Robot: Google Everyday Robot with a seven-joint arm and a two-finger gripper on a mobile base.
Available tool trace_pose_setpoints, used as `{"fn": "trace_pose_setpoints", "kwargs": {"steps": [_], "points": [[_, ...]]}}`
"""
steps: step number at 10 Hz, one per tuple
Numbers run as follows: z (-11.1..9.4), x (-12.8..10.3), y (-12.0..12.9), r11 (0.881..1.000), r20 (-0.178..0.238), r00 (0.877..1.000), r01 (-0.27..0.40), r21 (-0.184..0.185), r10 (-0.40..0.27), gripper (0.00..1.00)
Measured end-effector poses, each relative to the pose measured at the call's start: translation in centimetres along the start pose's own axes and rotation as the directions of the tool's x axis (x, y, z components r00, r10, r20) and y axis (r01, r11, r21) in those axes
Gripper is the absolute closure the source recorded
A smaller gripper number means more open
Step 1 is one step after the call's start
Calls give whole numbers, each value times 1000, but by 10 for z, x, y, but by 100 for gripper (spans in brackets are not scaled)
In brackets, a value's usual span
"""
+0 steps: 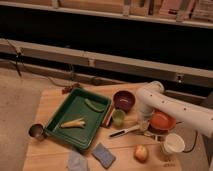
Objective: Place towel in red bowl
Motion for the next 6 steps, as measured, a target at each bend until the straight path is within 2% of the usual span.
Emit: {"fn": "trace_pose_setpoints", "kwargs": {"steps": [2, 3, 6], "points": [[-3, 2, 0, 1000, -8, 1000, 4, 9, -4, 100], [-9, 1, -3, 999, -10, 1000, 16, 30, -16, 100], [-25, -5, -11, 994, -22, 996, 91, 66, -90, 100]]}}
